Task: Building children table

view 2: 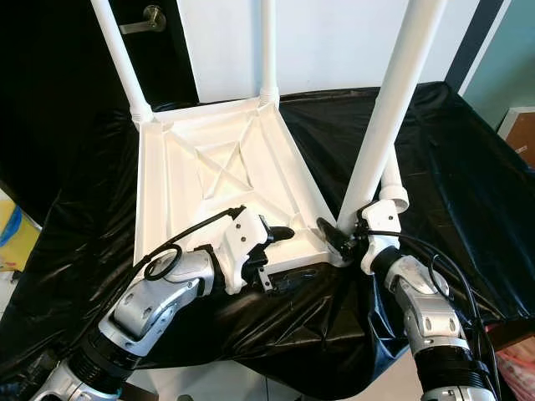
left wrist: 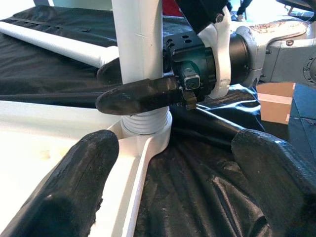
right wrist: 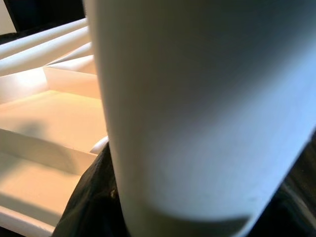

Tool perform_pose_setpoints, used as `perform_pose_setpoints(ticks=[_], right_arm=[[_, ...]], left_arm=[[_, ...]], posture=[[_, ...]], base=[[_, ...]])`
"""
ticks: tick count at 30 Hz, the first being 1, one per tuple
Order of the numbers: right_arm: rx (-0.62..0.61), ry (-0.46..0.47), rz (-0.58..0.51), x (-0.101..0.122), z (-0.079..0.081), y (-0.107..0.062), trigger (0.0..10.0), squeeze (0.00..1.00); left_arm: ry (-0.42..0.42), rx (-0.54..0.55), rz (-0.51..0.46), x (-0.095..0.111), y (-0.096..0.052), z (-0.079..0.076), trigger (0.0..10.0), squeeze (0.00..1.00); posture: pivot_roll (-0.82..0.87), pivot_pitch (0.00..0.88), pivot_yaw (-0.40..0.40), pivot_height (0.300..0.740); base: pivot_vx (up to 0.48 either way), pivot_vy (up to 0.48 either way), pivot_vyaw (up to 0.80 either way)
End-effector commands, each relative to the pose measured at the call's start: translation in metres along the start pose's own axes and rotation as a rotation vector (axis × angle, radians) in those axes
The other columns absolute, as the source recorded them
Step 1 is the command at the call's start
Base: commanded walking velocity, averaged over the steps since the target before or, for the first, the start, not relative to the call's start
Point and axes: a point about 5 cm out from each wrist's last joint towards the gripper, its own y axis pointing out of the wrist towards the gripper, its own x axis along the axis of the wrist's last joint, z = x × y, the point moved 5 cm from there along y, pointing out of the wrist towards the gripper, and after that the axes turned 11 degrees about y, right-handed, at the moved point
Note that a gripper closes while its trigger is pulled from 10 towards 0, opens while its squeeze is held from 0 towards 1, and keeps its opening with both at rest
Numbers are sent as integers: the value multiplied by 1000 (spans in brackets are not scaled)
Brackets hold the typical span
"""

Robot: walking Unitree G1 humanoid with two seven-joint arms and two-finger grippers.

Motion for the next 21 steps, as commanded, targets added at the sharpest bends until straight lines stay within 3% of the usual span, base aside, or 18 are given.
perform_pose_setpoints(ticks=[1, 3, 4, 13, 21], right_arm=[[18, 5, 22, -7, 3, 1, 0, 0], [14, 9, 22, -8, 3, 0, 0, 0], [6, 17, 21, -9, 1, -1, 10000, 0], [-115, 59, 17, -22, 1, -2, 10000, 0], [-332, 101, -24, -27, 10, 7, 10000, 0]], left_arm=[[1, 129, 38, -8, -2, 13, 10000, 0], [8, 136, 40, -8, -2, 14, 10000, 0], [14, 147, 41, -9, -1, 16, 10000, 0], [34, 166, 46, -12, -1, 22, 10000, 0], [46, 162, 45, -16, 1, 22, 10000, 0]], posture=[[-130, 15, -2, 740], [-131, 14, -3, 740], [-132, 13, -2, 740], [-148, 10, 8, 740], [-163, 0, 17, 740]], base=[[0, 0, 0], [0, 0, 0], [0, 0, 0], [0, 0, 0], [0, 0, 0]])
